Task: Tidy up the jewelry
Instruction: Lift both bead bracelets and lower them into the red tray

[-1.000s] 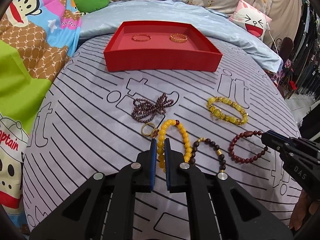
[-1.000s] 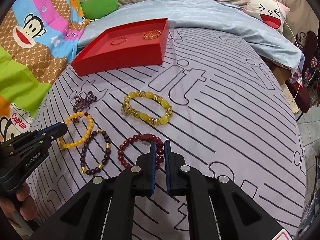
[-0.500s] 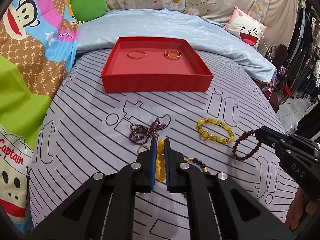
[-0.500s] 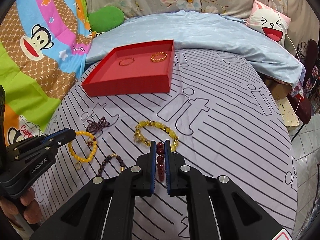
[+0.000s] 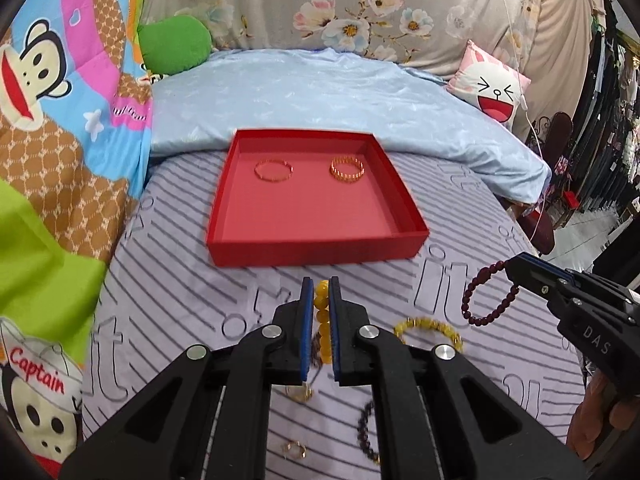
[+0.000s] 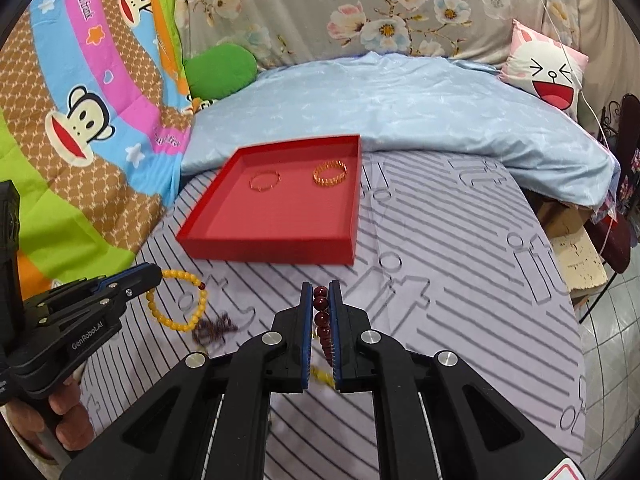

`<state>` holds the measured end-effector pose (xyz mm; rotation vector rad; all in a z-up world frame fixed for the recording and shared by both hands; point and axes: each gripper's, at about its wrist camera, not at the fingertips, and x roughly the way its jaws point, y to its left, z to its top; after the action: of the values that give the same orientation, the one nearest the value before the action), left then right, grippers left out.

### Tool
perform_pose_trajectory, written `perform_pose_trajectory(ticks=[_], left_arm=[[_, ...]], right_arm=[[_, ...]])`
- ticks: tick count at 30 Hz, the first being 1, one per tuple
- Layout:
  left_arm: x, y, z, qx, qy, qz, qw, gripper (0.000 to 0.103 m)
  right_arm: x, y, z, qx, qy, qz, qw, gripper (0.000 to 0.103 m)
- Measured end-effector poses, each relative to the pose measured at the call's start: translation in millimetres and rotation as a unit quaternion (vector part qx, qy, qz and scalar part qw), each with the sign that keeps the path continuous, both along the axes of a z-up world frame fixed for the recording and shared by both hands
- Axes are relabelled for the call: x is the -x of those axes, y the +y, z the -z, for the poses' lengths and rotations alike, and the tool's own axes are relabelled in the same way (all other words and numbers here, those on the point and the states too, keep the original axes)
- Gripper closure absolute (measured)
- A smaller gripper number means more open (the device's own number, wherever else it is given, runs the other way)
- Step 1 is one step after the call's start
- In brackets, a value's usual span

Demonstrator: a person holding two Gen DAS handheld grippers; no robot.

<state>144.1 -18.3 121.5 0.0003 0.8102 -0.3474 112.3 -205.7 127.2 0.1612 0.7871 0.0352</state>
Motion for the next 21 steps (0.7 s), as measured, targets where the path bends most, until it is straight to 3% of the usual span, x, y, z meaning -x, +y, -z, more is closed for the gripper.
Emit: perform_pose_trajectory(ticks=[10,21], left_arm=[[-72.9,-6.6,-17.2,0.001,-0.034,-0.015,0.9993,0.096],[-150.8,-17.0,17.1,-0.005,-0.002,-0.02,0.9998,0.096]], right_arm=[[-87.6,10.6,-17.4,0.004,-0.02,-0.019,1.0,0.095],[-173.5,17.8,23.0,-0.023,0.027,-0.035,0.999,0.095]])
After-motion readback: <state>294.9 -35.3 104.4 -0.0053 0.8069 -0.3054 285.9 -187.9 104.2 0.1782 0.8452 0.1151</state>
